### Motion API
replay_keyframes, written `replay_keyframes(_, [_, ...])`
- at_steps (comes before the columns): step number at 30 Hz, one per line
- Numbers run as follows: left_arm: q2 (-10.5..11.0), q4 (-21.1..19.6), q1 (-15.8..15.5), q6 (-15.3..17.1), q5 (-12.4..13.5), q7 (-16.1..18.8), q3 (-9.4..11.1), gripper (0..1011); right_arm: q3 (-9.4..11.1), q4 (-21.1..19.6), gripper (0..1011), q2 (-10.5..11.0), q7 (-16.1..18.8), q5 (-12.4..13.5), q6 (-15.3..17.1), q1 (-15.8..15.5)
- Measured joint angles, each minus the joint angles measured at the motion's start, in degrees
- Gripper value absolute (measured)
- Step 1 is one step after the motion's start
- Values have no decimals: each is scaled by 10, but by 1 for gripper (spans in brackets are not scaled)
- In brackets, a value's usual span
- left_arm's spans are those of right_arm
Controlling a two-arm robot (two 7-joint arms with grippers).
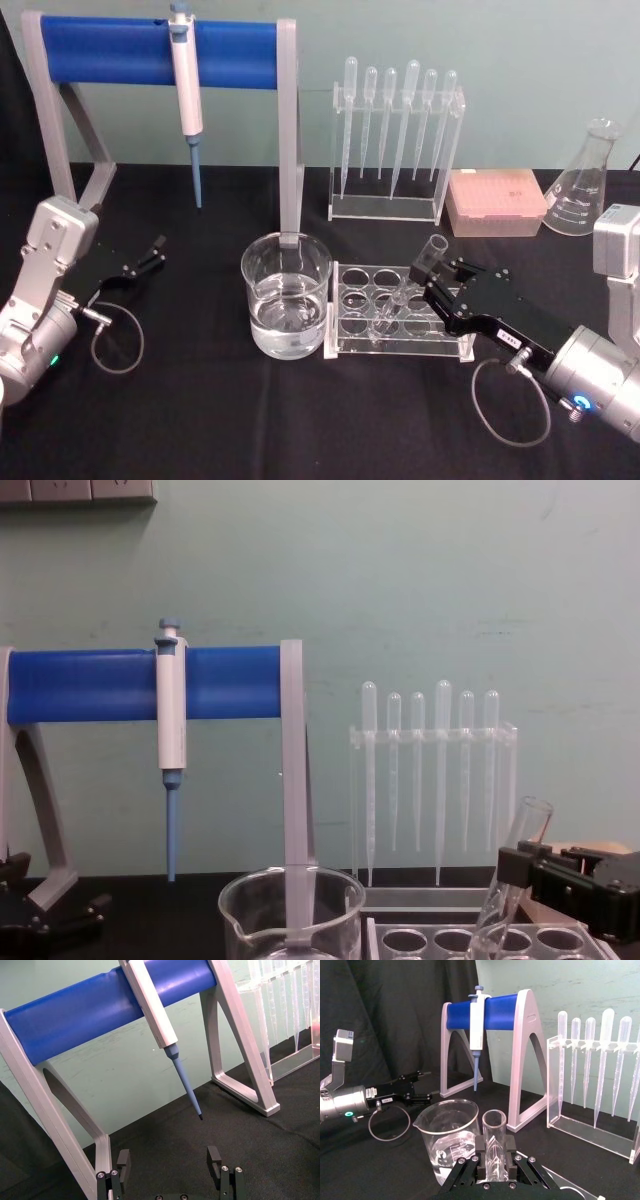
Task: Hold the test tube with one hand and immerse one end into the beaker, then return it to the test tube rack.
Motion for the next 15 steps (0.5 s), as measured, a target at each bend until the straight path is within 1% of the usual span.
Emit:
replay_keyframes(7, [0,0,0,0,0,0,0,1000,0,0,221,0,0,0,0,0])
replay_keyframes(10, [0,0,0,0,0,0,0,1000,1,-2,221,8,15,3,11,11])
replay_keyframes(11, [0,0,0,0,0,0,0,1000,1,-2,221,8,15,3,11,11])
replay_keyframes(15, [0,0,0,0,0,0,0,1000,0,-12,221,21,26,8,33,32])
